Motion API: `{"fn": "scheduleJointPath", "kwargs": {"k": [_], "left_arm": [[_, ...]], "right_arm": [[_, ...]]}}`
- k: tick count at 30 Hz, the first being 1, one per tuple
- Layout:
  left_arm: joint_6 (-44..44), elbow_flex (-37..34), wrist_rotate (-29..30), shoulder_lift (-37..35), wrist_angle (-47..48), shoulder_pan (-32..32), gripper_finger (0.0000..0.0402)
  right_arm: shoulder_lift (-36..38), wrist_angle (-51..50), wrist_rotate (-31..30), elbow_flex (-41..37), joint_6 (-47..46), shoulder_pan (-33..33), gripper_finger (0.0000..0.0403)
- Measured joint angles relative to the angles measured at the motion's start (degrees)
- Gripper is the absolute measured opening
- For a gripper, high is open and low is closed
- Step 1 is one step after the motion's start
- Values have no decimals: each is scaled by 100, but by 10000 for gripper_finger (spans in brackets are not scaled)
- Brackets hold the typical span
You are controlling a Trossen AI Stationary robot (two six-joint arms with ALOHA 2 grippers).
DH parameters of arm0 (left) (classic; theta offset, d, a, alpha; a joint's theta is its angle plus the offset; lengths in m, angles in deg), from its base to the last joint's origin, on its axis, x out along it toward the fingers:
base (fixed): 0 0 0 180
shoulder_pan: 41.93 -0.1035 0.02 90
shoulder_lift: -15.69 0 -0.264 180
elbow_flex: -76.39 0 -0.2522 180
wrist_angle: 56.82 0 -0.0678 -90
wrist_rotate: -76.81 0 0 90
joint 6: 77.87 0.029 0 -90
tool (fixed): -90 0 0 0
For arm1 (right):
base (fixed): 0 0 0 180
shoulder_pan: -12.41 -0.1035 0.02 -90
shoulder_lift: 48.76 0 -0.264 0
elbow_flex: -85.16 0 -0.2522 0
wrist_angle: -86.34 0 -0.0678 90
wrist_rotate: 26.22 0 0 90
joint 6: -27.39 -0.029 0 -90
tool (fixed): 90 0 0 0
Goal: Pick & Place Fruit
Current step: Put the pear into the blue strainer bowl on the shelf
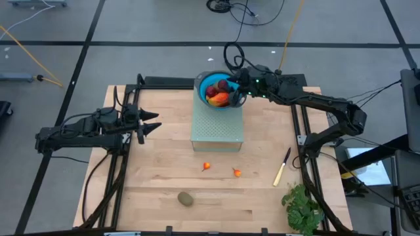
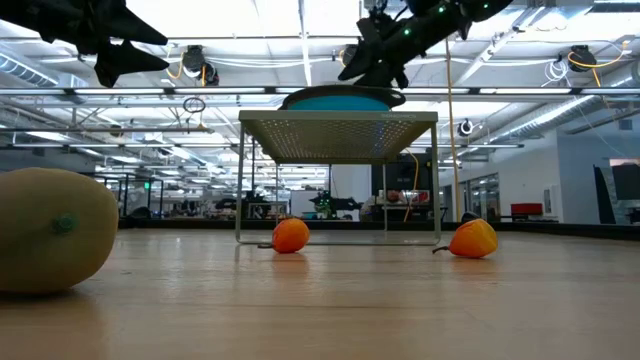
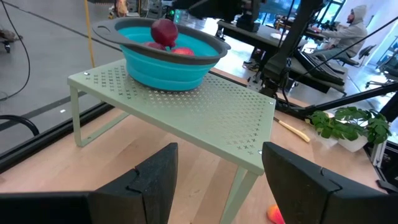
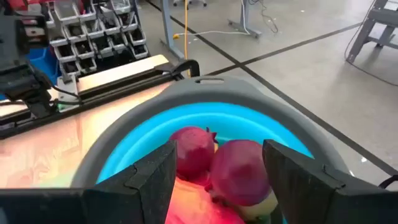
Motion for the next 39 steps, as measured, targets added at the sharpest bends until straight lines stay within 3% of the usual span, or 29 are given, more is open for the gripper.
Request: {"fn": "scheduleJointPath", "kwargs": {"k": [13, 39], "left_arm": [[-2, 0, -1, 0, 6, 2, 235], [-177, 0, -2, -2, 35, 2, 234]], "right_arm": [[862, -507, 7, 2, 173, -173, 214], [2080, -2499, 11, -22, 619, -1919, 51]]}}
